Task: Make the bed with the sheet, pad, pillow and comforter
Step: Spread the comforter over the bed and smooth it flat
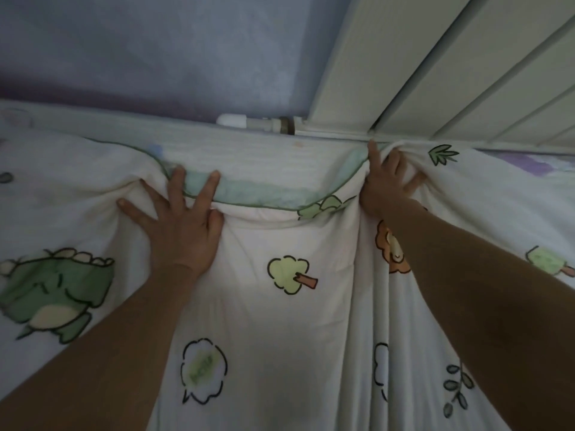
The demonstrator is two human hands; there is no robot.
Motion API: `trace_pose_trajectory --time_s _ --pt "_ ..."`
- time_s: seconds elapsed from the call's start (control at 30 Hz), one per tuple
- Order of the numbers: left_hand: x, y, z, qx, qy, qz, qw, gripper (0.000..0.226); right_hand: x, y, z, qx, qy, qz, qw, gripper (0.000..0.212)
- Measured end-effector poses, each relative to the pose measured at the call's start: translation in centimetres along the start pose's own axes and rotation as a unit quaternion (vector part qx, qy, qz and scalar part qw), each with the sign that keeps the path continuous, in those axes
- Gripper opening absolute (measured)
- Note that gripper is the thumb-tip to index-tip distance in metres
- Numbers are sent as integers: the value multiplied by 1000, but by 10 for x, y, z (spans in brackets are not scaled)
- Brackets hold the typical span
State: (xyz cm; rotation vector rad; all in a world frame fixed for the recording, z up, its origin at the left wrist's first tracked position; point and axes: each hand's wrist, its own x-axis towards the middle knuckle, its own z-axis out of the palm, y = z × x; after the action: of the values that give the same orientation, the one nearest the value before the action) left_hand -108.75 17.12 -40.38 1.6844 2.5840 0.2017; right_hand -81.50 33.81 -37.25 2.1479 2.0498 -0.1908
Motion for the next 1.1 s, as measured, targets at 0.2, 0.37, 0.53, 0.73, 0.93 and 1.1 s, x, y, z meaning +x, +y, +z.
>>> trace_pose_trajectory --time_s 0.2,0.37,0.53,0.73,0.93,1.1 --pt "-1 0 -5 19 -3 -9 1000 58 2 4 9 28 38 -36 998 66" --pt "-5 6 -17 20 -19 -26 999 56 4 12 16 25 54 -74 995 69" --pt "2 28 -40 22 -30 -171 985 39 6 16 18 36 63 -99 992 68" --pt "21 20 -54 -209 73 -198 955 17 2 18 20 40 67 -103 992 69" --pt "93 28 -92 -178 214 -196 940 24 4 15 25 52 83 -99 990 69" --pt "129 17 -65 10 -92 -184 978 68 5 16 29 81 117 -101 985 79"
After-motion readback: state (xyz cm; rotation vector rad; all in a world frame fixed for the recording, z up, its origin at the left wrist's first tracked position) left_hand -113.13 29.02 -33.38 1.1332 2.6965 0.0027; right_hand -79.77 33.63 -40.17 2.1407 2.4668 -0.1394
